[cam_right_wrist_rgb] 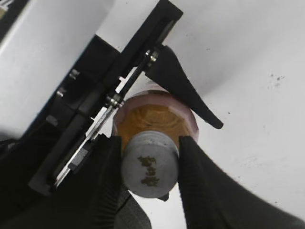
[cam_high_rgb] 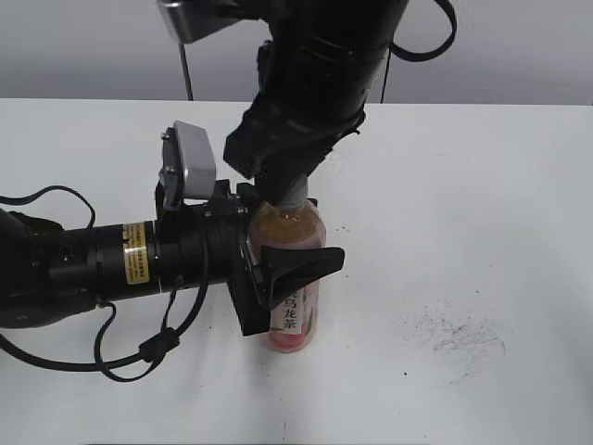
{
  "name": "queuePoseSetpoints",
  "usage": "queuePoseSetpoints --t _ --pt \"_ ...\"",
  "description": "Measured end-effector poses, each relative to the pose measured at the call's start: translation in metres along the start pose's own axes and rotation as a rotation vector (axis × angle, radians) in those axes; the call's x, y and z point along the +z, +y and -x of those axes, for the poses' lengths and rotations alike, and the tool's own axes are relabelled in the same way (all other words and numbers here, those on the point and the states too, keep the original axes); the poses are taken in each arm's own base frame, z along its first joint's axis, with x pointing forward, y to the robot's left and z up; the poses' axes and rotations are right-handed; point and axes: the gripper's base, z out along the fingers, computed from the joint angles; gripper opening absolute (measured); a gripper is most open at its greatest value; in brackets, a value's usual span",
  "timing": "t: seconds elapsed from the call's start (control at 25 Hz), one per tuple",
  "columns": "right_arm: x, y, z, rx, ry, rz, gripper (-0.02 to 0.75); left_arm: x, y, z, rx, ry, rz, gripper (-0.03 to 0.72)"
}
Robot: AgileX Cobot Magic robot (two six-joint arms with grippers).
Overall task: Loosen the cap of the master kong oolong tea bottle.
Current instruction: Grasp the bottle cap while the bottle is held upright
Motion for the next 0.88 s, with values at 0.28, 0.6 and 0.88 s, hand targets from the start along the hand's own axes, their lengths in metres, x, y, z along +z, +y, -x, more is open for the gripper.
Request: queuePoseSetpoints --t 0.28,0.6,0.88 --pt "0.0000 0.0005 -0.0002 -0.508 0.001 0.007 0.271 0.0000 0.0004 0.0000 -0.005 0.000 0.005 0.446" --pt "0.0000 0.0005 -0.0002 -1.327 -0.002 0.007 0.271 0.0000 0.0005 -0.0001 -0.005 0.001 0.005 0.446" --pt "0.0000 0.0019 0.0001 -1.791 -0.020 0.014 0.271 0.0000 0.0003 -0.0002 -0.004 0.002 0.004 0.446"
